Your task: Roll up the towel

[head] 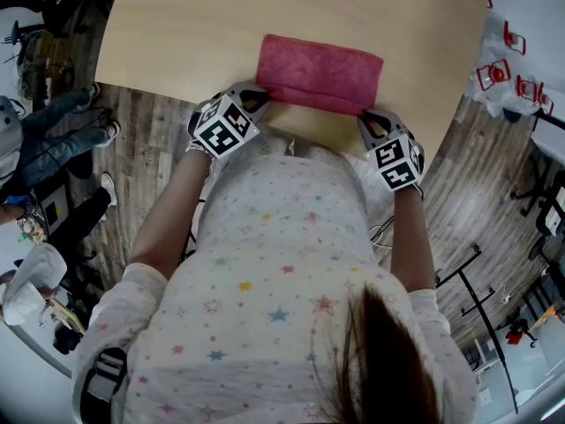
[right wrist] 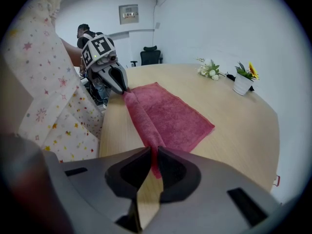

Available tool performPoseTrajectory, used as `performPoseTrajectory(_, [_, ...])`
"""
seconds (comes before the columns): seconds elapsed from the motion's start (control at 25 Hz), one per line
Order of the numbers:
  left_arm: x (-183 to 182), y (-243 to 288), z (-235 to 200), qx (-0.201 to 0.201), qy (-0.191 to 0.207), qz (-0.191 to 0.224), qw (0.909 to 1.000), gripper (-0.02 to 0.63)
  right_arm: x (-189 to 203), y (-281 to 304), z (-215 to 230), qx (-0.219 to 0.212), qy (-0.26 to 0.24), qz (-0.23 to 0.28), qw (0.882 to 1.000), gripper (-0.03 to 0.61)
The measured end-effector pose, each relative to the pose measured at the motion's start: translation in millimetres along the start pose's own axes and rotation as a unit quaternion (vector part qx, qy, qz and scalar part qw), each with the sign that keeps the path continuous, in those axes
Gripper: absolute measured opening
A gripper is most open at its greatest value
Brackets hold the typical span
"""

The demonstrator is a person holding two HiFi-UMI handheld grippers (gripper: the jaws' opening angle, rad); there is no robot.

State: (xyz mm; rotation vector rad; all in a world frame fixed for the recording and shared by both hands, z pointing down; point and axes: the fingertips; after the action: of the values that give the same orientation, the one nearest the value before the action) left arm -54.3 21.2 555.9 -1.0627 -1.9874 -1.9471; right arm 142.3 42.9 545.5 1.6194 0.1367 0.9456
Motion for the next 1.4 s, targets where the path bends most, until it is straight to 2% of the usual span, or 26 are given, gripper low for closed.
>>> performPoseTrajectory(0.2, [11.4, -7.2, 18.4, 0.034, -0.011, -0.014, 0.9992, 0.035, 9.2, -5.8, -16.6, -0.034, 0.001, -0.010, 0.999, 0.037])
performPoseTrajectory(0.4, [9.7, -15.5, 25.5, 0.066, -0.032, -0.014, 0.9972, 0.035, 4.4, -12.4, -21.2, -0.055, 0.027, -0.008, 0.998, 0.042])
performPoseTrajectory(0.8, [-10.9, -19.1, -4.8, 0.030, -0.062, 0.016, 0.9975, 0.037, -13.2, -13.8, 10.4, -0.014, 0.048, 0.016, 0.999, 0.052])
performPoseTrajectory(1.04, [-9.4, -11.2, -22.5, 0.007, -0.102, 0.022, 0.9945, 0.037, -14.2, -4.6, 24.6, 0.016, 0.058, 0.015, 0.998, 0.055])
performPoseTrajectory(1.4, [-6.1, -1.6, -27.5, -0.016, -0.107, 0.026, 0.9938, 0.037, -4.1, 9.6, 32.2, 0.047, 0.043, 0.002, 0.998, 0.071])
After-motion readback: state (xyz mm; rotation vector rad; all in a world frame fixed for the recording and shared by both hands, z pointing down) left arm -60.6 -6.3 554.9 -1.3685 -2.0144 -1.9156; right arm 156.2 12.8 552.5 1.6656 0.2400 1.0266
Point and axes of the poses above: the fingertips, and each gripper's own axes: y forward along the fingers, z to its right, x out of its underside, and after that the axes turned 3 degrees about y, right-handed
